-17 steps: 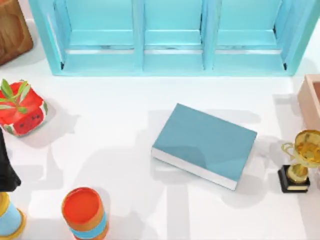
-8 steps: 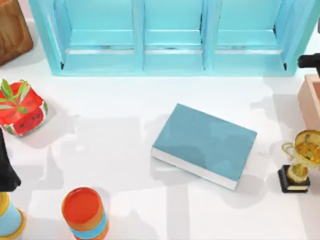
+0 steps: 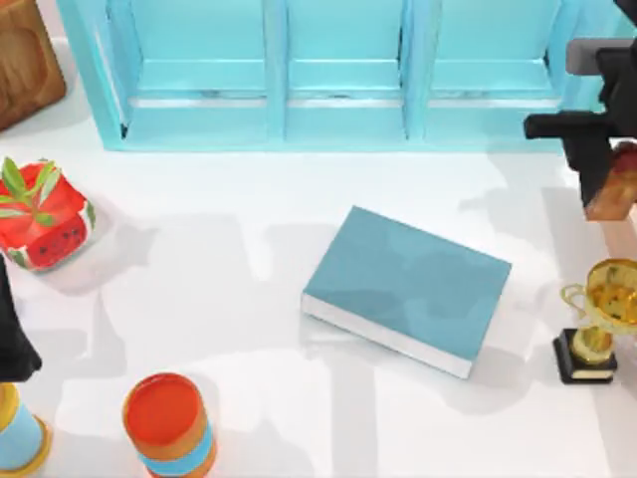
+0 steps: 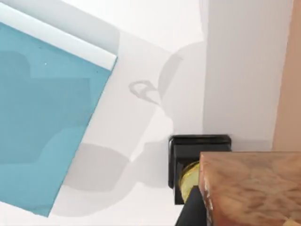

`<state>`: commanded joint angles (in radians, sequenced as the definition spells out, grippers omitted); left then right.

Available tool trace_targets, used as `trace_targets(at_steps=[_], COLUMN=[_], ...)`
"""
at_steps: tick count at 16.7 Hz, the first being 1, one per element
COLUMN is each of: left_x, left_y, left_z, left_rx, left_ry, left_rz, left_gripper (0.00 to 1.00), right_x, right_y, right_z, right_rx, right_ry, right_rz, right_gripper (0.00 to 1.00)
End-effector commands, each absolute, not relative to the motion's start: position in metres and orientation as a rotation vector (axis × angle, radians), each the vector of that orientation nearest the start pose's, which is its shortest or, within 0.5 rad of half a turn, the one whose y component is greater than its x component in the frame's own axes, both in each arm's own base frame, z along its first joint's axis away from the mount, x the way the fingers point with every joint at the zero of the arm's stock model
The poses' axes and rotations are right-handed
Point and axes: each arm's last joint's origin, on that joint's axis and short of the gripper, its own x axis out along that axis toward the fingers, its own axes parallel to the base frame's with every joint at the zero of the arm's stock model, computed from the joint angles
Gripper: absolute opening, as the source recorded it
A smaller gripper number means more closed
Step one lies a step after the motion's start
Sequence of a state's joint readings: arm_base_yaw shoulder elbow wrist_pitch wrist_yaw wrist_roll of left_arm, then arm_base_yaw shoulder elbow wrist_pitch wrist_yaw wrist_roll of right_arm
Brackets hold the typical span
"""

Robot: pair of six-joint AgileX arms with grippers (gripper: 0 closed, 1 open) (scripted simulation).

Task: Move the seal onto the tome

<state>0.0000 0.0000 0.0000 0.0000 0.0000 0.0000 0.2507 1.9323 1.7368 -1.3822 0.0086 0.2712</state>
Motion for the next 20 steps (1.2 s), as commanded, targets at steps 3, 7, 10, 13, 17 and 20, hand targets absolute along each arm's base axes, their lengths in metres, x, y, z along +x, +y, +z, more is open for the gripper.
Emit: trace_targets(at_steps=[3,7,10,13,17,20], left_x=[0.106,0.106,0.106,0.106,0.106,0.106], left_y=[-0.001,-0.001,-0.001,-0.001,-0.001,-0.001], left_z=[0.160,0.160,0.160,0.160,0.160,0.160], left_rx=[0.000,0.000,0.000,0.000,0.000,0.000], left_ry=[0.000,0.000,0.000,0.000,0.000,0.000], left_rz=[0.000,0.000,0.000,0.000,0.000,0.000], left_gripper=[1.00,1.00,1.00,1.00,1.00,1.00], right_x=[0.361,0.353,0.353,0.353,0.353,0.353], right_y=[0.163,0.236,0.246,0.245,0.246,0.246], right_z=[0.227,0.198,0.194,0.195,0.199,0.199], right_rx=[-0.005,0.006,0.012,0.015,0.012,0.012], right_ry=[1.609,1.578,1.569,1.573,1.569,1.569], right_rz=[-0.037,-0.021,-0.014,-0.018,-0.014,-0.014], right_gripper=[0.00,0.00,0.00,0.00,0.00,0.08])
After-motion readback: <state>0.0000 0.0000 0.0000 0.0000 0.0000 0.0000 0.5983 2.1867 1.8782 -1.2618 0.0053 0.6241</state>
